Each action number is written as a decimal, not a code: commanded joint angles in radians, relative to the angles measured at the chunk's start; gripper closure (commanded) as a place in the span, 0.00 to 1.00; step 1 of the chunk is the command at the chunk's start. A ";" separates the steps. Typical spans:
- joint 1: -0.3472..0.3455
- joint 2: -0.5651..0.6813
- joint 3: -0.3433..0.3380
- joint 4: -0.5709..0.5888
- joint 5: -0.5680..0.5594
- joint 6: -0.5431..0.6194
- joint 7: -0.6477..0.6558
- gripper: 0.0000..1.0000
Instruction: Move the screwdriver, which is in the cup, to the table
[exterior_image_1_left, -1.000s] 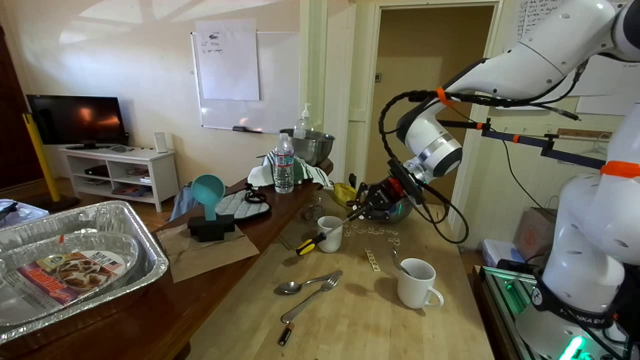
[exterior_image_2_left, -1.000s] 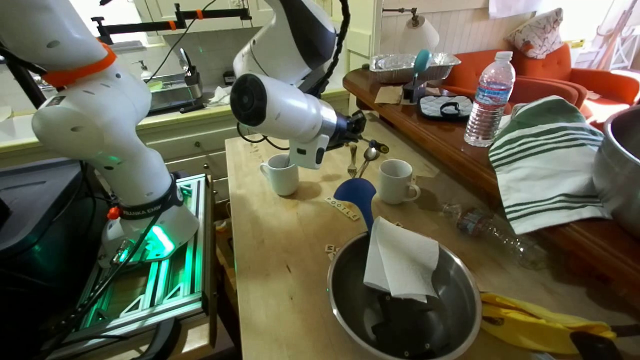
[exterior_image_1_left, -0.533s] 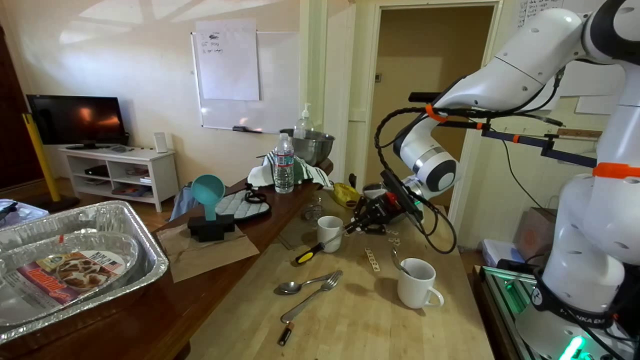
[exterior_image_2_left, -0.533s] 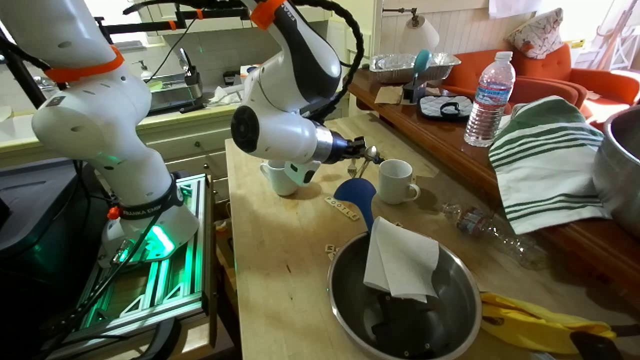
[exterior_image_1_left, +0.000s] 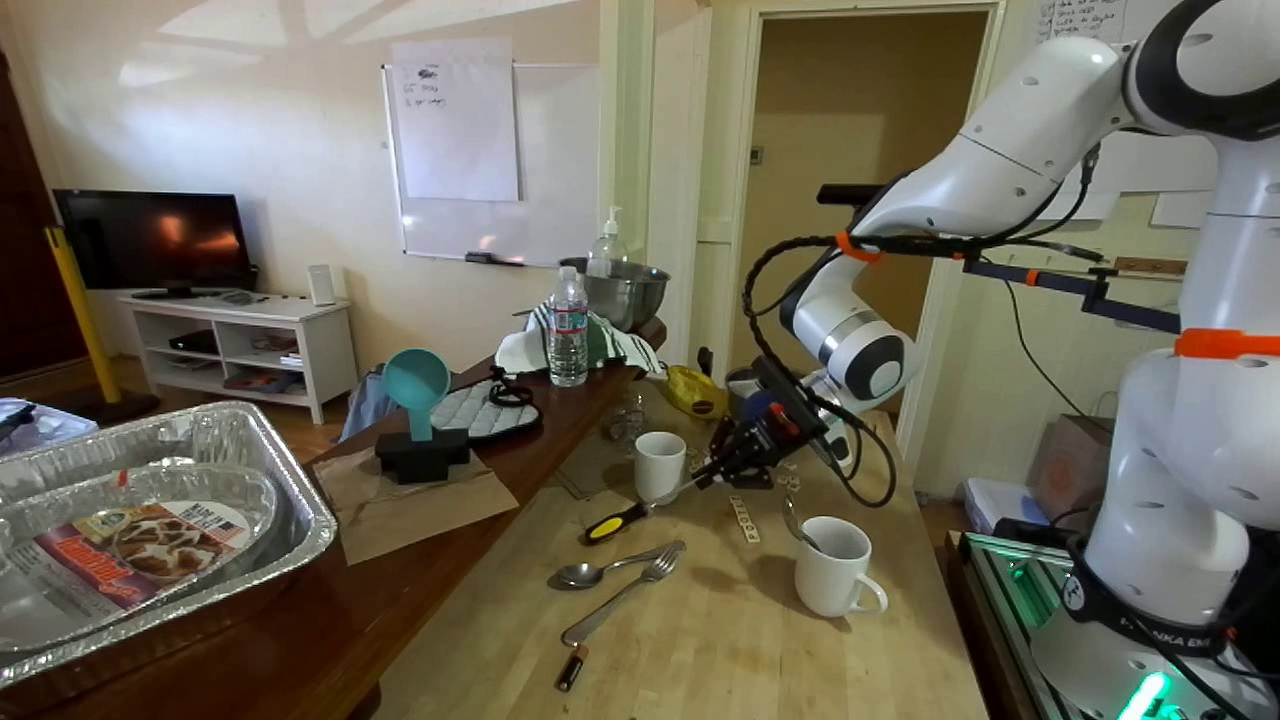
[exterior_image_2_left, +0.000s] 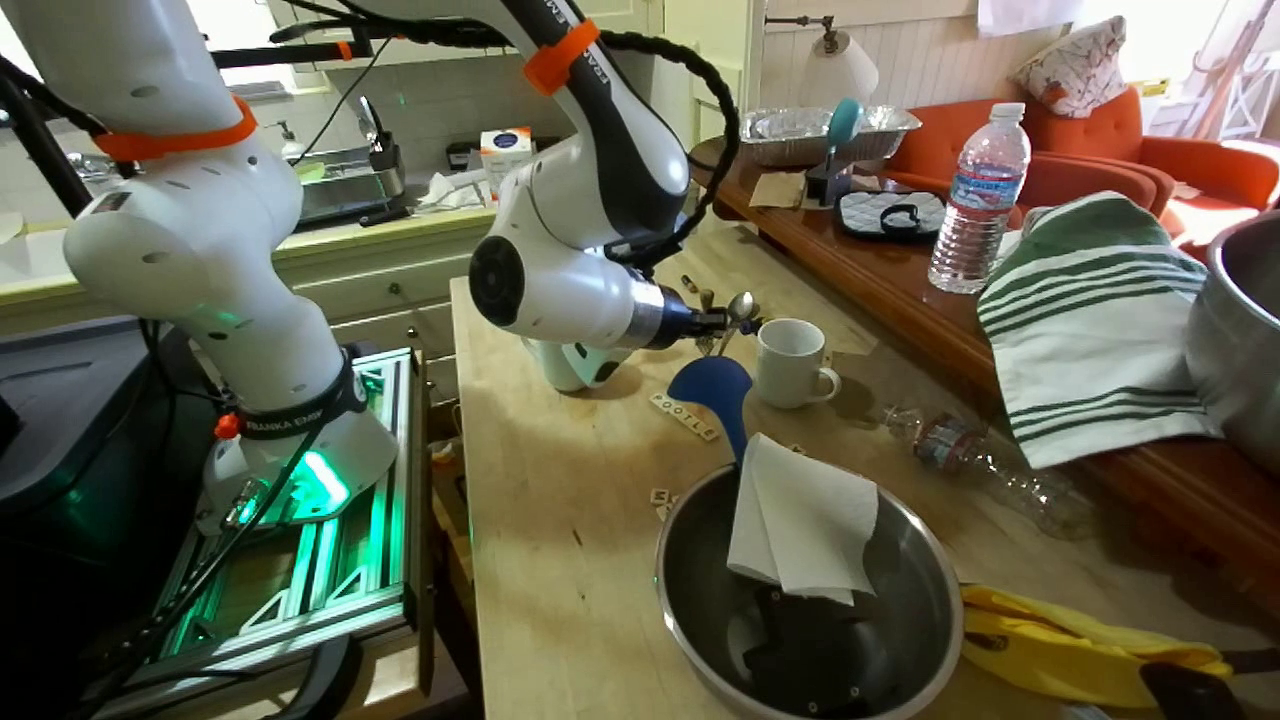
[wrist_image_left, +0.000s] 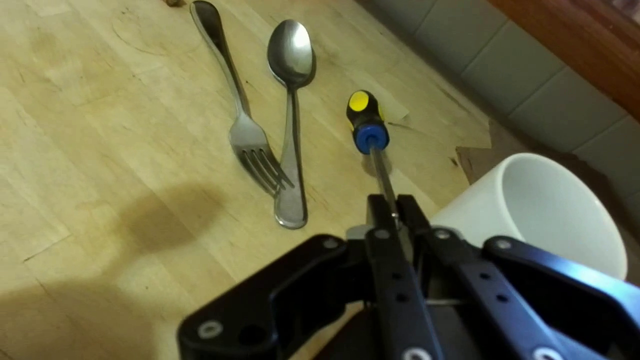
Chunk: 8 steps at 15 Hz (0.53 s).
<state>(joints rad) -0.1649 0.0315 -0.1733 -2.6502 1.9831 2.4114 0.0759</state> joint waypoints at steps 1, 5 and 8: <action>0.009 0.051 0.009 0.014 -0.002 0.032 0.069 0.98; 0.009 0.077 0.006 0.015 -0.006 0.032 0.101 0.98; 0.009 0.087 0.004 0.016 -0.005 0.038 0.109 0.98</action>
<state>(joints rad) -0.1649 0.0927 -0.1717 -2.6495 1.9825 2.4126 0.1523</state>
